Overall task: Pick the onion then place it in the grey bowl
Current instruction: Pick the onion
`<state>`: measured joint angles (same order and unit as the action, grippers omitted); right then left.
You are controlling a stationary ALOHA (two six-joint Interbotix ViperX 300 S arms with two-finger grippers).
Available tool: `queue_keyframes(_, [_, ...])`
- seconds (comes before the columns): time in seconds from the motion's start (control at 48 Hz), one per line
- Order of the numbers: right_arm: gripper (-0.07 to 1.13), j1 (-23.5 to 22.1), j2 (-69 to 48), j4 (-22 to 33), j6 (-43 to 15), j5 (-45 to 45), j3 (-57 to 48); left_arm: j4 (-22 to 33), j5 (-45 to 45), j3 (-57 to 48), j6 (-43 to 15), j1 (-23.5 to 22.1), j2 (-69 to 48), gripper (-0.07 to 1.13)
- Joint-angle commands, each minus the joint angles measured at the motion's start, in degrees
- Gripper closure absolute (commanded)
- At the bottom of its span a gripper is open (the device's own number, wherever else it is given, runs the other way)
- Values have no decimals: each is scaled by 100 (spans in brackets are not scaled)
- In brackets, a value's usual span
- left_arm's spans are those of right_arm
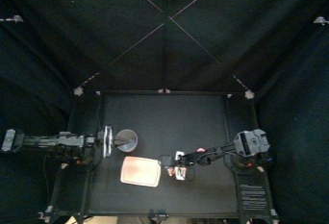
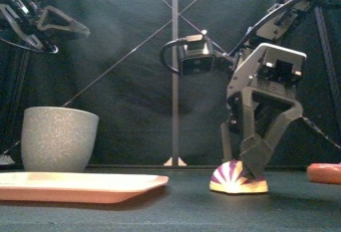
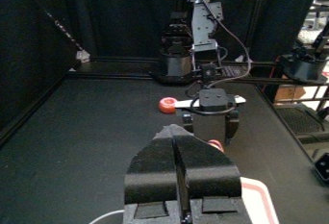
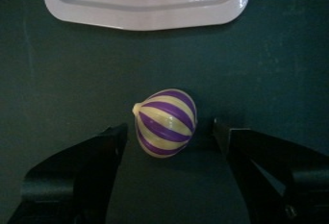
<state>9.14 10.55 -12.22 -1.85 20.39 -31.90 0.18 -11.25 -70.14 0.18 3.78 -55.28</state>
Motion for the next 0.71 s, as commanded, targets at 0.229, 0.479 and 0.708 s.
queue_keyframes(0.229, [4, 53, 62, -26, 0, 9, 123, 0, -26, 79, 9, 9, 0, 100])
queue_keyframes(0.479, [11, 123, 70, 0, 0, 44, 132, 35, -26, 70, 9, -9, -18, 100])
queue_keyframes(0.708, [21, 158, 79, -26, 0, 53, 132, 114, -26, 53, -9, 9, -53, 100])
